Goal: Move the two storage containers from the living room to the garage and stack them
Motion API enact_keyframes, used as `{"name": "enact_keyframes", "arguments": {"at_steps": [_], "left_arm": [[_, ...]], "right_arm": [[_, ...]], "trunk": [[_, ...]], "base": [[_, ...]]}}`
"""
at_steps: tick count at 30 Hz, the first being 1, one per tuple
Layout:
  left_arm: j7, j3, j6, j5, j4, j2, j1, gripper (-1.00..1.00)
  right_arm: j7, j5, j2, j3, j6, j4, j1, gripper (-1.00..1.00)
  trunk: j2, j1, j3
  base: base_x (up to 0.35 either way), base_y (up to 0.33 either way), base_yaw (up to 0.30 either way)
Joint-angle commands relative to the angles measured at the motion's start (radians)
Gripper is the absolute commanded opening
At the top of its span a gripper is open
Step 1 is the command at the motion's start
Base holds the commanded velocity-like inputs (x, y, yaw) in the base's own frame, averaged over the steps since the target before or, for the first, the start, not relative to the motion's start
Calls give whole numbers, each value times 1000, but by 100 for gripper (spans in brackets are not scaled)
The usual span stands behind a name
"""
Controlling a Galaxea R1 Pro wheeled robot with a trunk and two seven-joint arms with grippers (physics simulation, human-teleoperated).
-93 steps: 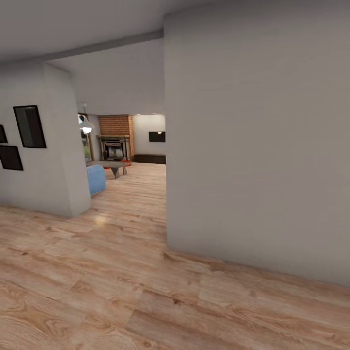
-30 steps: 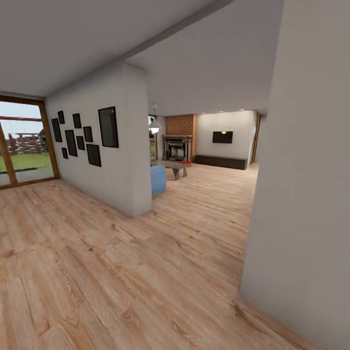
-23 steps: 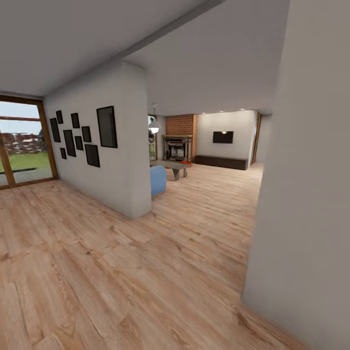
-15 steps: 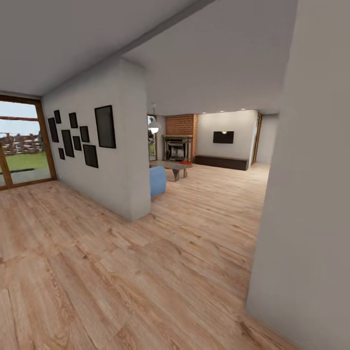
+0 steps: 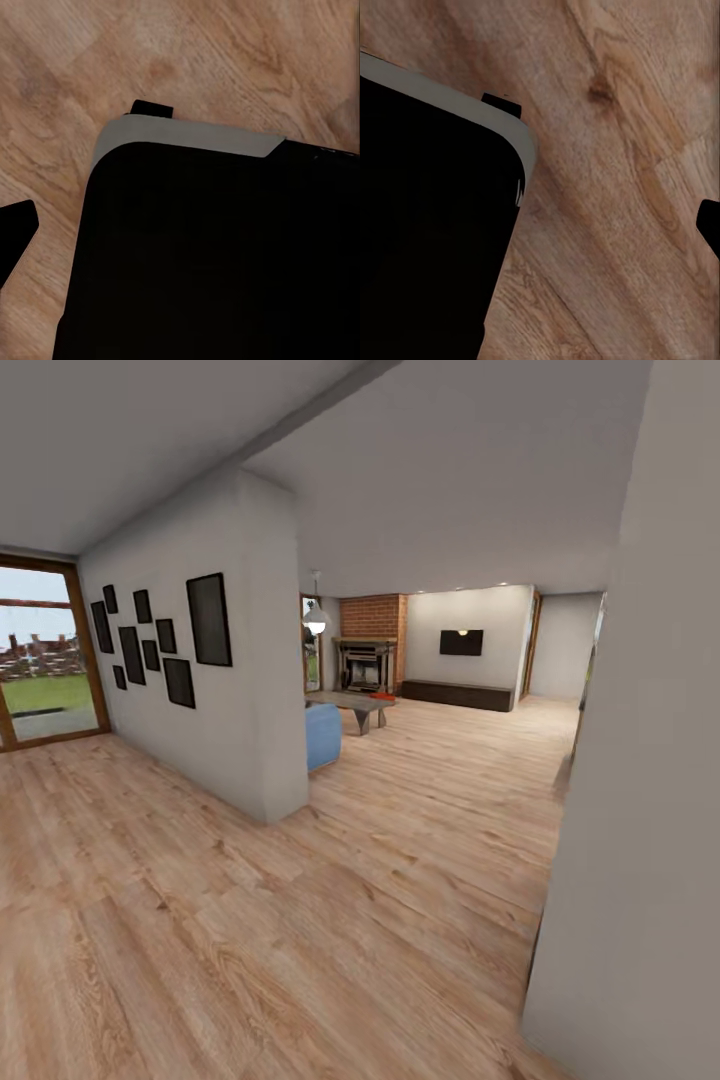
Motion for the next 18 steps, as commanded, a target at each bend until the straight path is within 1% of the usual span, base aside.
{"name": "enact_keyframes", "arguments": {"at_steps": [1, 18], "left_arm": [[1, 0, -2, 6, -1, 0, 0, 100], [1, 0, -2, 7, -1, 0, 0, 100]], "right_arm": [[0, -10, 0, 9, -7, 3, -1, 100], [-1, -10, 1, 9, -5, 3, -1, 100]], "trunk": [[-1, 1, -1], [-1, 1, -1]], "base": [[325, 0, 0], [325, 0, 0]]}}
